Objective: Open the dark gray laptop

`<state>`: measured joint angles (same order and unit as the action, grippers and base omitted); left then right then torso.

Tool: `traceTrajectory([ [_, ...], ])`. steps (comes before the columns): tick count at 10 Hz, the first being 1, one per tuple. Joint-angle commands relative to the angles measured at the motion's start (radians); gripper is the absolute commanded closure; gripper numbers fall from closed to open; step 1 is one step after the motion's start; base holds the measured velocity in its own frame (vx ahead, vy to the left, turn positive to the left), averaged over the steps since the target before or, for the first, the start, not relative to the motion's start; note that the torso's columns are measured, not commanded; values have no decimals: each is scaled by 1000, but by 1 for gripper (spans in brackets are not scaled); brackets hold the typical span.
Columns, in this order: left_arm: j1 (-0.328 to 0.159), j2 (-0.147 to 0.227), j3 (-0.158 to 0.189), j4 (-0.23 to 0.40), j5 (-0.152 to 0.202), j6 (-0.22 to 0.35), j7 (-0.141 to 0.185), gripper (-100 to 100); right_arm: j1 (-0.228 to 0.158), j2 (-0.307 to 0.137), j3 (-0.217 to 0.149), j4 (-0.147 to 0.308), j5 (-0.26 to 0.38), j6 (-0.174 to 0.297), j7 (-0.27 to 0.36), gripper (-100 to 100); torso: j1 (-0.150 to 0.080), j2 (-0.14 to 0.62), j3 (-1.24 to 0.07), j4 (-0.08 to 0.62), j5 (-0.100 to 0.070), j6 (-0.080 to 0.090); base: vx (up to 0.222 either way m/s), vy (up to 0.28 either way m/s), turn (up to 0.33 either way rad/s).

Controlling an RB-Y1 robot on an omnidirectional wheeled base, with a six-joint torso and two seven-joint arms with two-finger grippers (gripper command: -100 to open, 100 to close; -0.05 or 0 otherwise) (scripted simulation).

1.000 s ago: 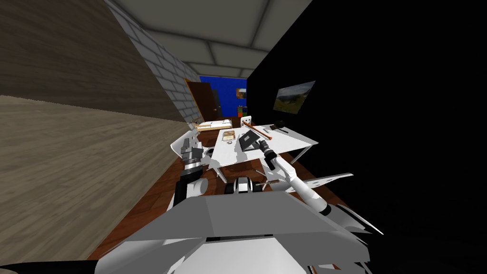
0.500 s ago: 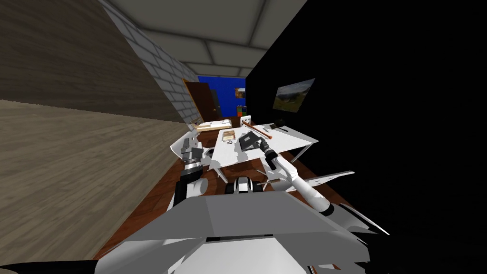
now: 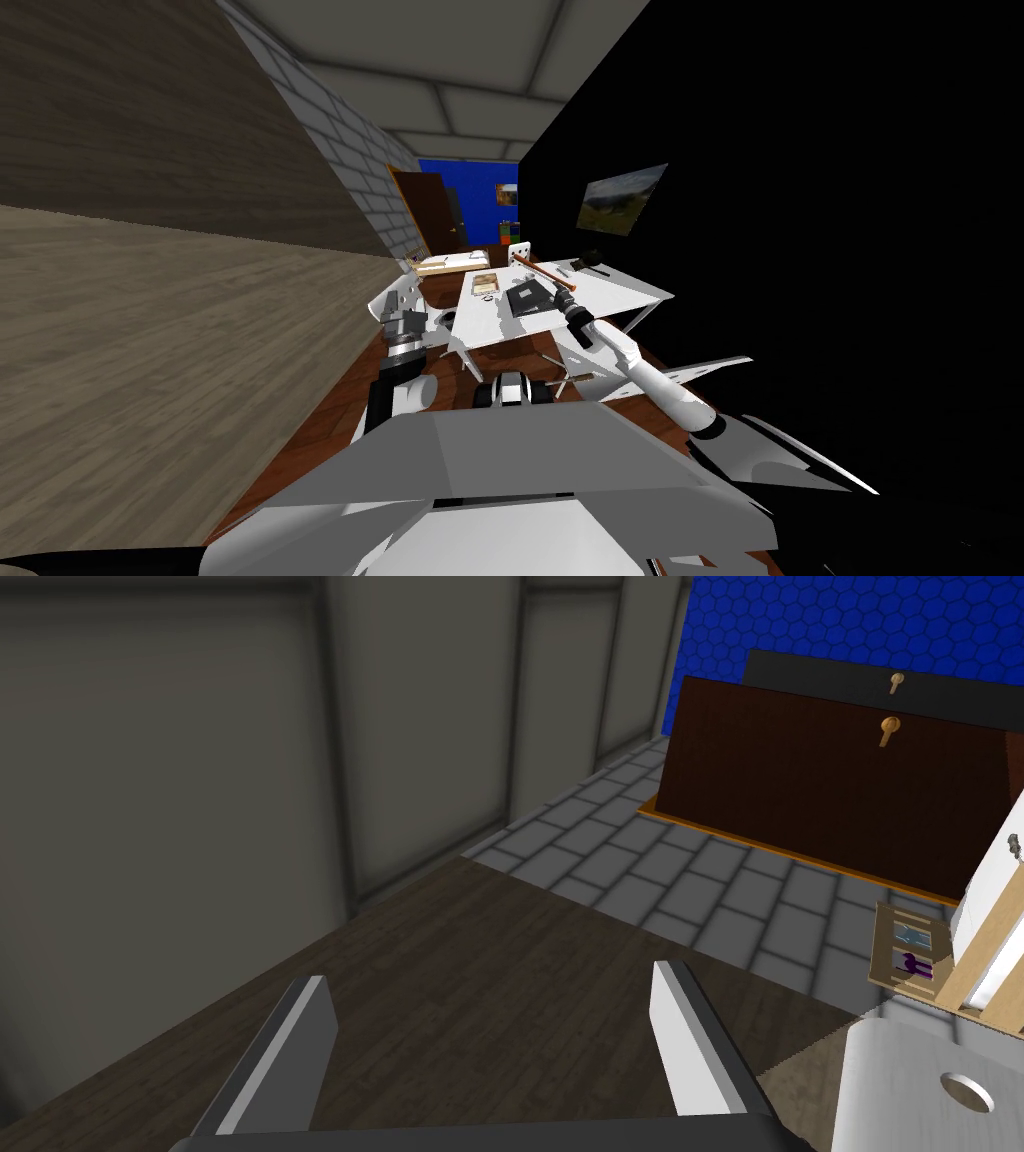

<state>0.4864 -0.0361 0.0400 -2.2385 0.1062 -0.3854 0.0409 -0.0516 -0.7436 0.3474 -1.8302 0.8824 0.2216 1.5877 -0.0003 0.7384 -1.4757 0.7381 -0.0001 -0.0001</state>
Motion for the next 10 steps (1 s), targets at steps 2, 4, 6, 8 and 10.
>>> traceTrajectory([
  [2,0,0,0,0,0,0,0,0,-32,-85,-5,0,-72,7,-16,-100,1,0,0,0,0,0,-30,63,4],
  [4,0,0,0,0,0,0,0,0,-33,-96,-11,1,-80,4,-19,-100,-1,-1,-1,0,0,0,-11,33,2],
  [6,0,0,0,0,0,0,0,0,-34,-98,-12,1,-82,3,-20,0,-1,-1,-1,0,0,0,0,0,0],
  [8,0,0,0,0,0,0,0,0,-34,-98,-12,1,-82,3,-20,0,0,0,0,0,0,0,0,0,0],
  [10,0,0,0,0,0,0,0,0,-34,-98,-12,1,-82,3,-20,0,0,0,0,0,0,0,0,0,0],
])
